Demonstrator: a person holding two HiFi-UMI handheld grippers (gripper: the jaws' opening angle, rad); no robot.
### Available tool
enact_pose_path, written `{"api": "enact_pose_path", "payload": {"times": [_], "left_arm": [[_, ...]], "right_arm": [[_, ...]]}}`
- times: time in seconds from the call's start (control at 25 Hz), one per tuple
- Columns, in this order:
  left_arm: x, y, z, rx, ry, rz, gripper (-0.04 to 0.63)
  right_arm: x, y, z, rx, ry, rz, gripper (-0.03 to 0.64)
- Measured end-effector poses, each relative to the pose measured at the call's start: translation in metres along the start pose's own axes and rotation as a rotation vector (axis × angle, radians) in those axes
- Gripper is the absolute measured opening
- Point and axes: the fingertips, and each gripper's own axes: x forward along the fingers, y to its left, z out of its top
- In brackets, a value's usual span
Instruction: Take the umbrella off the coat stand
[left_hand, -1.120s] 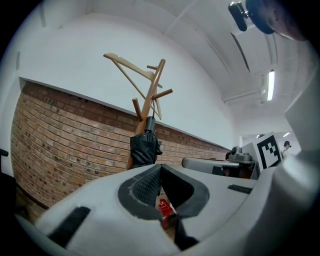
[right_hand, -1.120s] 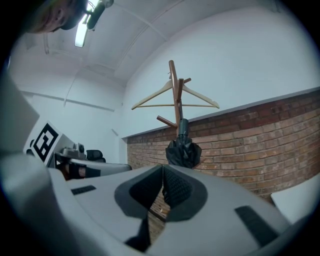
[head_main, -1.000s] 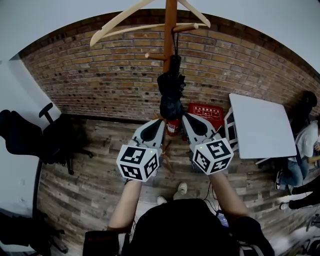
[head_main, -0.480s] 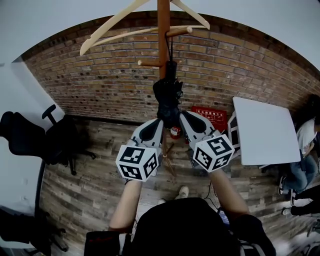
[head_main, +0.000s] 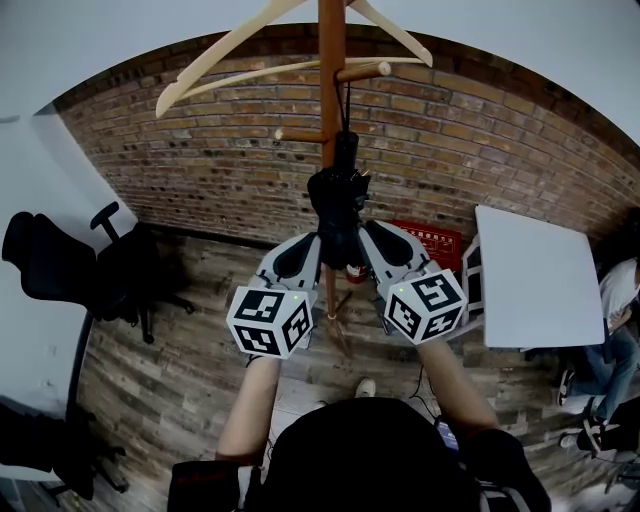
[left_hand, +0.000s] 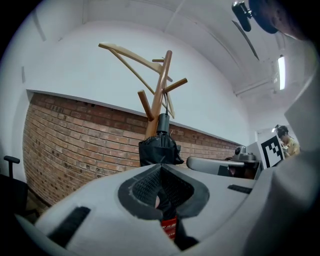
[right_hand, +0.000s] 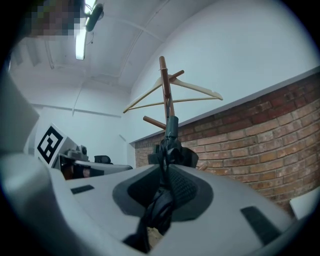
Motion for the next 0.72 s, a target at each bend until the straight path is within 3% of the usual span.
{"api": "enact_pose_path", "payload": {"times": [0.12,0.4,0.72], "left_arm": [[0.004,0.003,-0.004,-0.002,0.01,0.012,0.018],[0.009,0.006,-0.006,0.002,0.016,0.031,0.018],[0.006,0.019,-0.003,-0.005,0.001,0.067,0.018]], "right_arm": [[0.005,-0.002,-0.001,-0.002,0.002,0.022,0.125],[0.016,-0.007,-0.007,-0.007,0.006,0.027,0.246],[0.036,-0.004,-0.005,-0.016,-0.012,0.033,0.324]]}}
